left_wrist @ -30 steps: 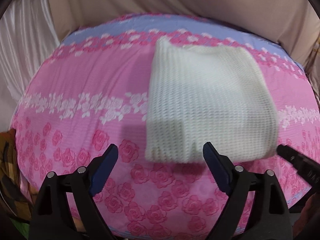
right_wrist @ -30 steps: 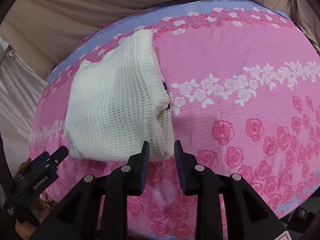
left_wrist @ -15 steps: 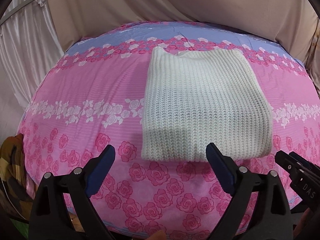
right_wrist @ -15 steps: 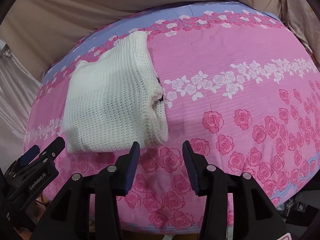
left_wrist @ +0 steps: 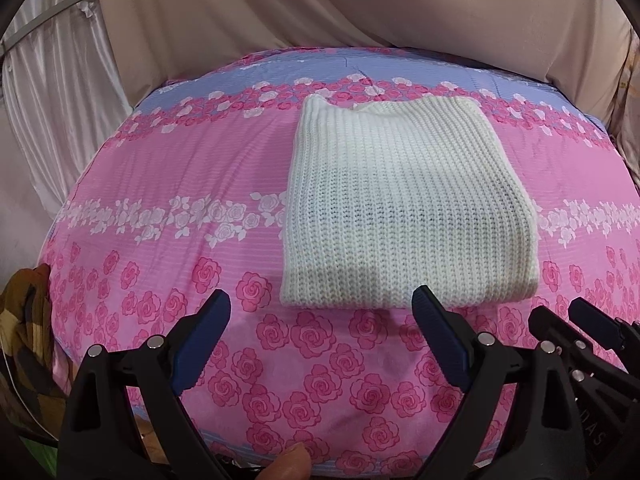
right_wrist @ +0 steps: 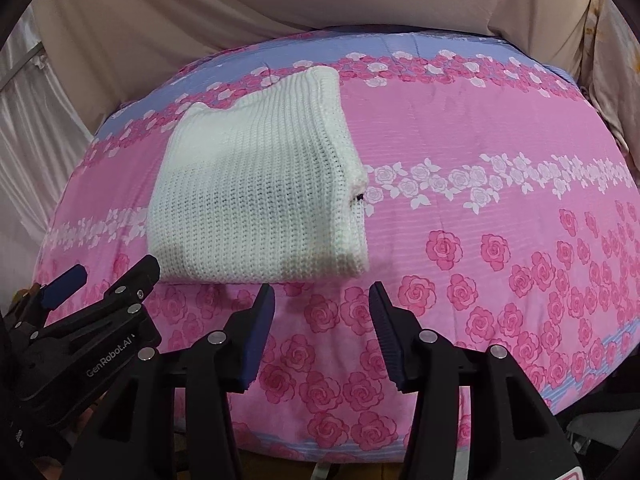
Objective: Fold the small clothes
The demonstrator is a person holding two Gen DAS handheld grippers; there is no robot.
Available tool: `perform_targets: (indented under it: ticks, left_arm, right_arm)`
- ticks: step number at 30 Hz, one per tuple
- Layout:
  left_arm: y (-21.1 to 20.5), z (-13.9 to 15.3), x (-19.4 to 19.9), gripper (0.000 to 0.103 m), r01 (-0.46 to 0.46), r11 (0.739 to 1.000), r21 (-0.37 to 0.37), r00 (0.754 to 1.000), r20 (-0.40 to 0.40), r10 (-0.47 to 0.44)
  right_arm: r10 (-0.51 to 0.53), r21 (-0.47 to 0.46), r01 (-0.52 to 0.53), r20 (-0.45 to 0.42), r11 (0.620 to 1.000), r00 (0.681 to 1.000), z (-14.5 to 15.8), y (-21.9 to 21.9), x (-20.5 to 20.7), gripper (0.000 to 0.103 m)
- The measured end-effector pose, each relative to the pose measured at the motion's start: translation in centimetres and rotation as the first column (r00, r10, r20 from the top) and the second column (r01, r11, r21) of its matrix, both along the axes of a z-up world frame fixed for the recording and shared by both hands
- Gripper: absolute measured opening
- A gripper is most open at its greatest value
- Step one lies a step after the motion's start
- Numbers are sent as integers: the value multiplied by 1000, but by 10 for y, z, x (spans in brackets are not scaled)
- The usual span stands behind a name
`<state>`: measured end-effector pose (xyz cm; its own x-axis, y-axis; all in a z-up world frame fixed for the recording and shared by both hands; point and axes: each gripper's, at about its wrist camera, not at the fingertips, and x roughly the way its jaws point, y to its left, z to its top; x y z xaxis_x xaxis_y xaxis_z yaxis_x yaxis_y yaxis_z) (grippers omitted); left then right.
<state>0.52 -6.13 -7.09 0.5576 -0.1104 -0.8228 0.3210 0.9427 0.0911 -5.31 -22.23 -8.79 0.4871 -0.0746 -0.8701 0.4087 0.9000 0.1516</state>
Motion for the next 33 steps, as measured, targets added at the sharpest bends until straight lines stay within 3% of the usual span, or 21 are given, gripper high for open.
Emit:
perform_targets:
  ticks: [33]
  left_arm:
    - [0, 10, -14, 90, -10, 1000, 12, 999, 33, 10]
  right_arm:
    - [3, -29, -2, 30, 1000, 1000, 12, 12, -11, 49]
